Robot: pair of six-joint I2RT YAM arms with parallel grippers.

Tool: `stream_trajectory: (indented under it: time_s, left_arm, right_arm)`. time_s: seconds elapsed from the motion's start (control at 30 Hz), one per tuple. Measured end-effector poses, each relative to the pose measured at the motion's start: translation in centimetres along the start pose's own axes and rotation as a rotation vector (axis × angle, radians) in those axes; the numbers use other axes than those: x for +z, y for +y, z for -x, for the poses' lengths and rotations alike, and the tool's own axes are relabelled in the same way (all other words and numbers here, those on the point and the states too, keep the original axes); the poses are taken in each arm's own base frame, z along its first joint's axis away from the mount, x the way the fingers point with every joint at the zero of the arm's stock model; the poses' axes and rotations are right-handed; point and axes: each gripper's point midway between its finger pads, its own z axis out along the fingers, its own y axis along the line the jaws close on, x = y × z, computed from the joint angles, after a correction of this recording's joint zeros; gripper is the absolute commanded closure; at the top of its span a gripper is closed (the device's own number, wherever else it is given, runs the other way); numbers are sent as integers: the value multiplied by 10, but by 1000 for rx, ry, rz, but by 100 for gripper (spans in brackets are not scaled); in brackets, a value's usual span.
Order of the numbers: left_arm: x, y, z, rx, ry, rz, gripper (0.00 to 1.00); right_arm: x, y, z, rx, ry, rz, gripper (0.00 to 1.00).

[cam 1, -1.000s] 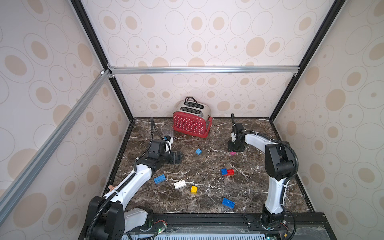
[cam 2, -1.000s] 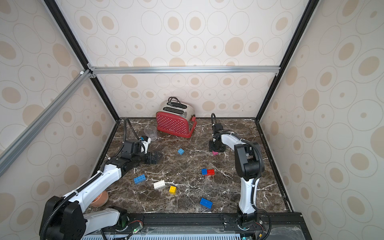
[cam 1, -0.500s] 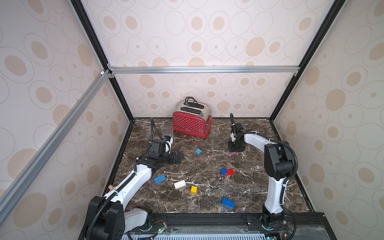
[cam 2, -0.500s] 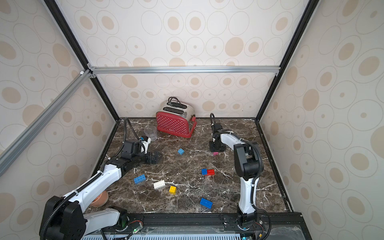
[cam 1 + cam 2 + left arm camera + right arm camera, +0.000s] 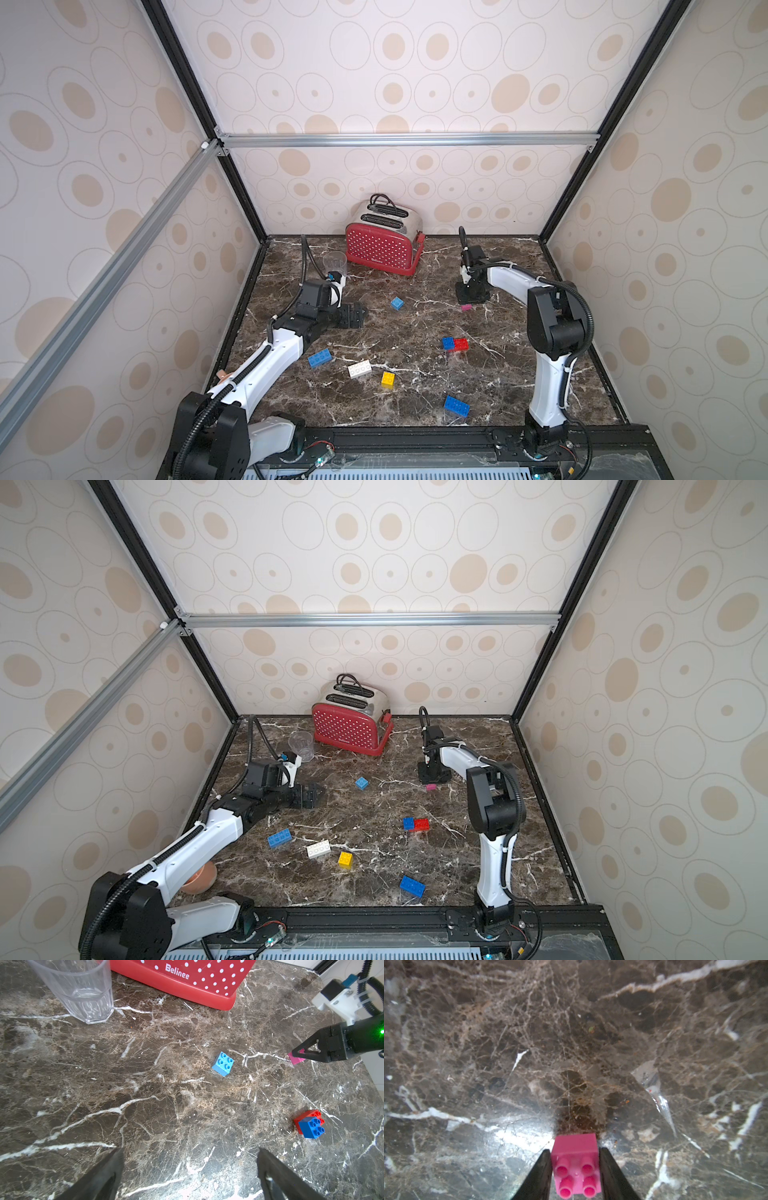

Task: Assemble a carrot with lego
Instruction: Pick up the lego brick from the center of the board.

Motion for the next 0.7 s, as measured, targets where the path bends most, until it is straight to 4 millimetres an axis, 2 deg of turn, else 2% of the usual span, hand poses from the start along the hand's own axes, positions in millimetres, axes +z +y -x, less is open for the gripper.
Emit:
stream_trajectory:
  time_s: [0.17,0.27,0.5,0.57,0.7]
  left_arm:
    - [0,0,0,0,0,0,1]
    - [0,0,0,0,0,0,1]
    - [0,0,0,0,0,0,1]
    - [0,0,0,0,0,0,1]
    - [0,0,0,0,0,-1,1]
  right_arm:
    - [2,0,-1,0,6,-1,63]
    - [1,0,0,-1,6,-1,70]
    - [1,0,0,16,3,-1,76]
    - [-2,0,-6,32,4,2,76]
    - [-19,5,-32,54,14,9,77]
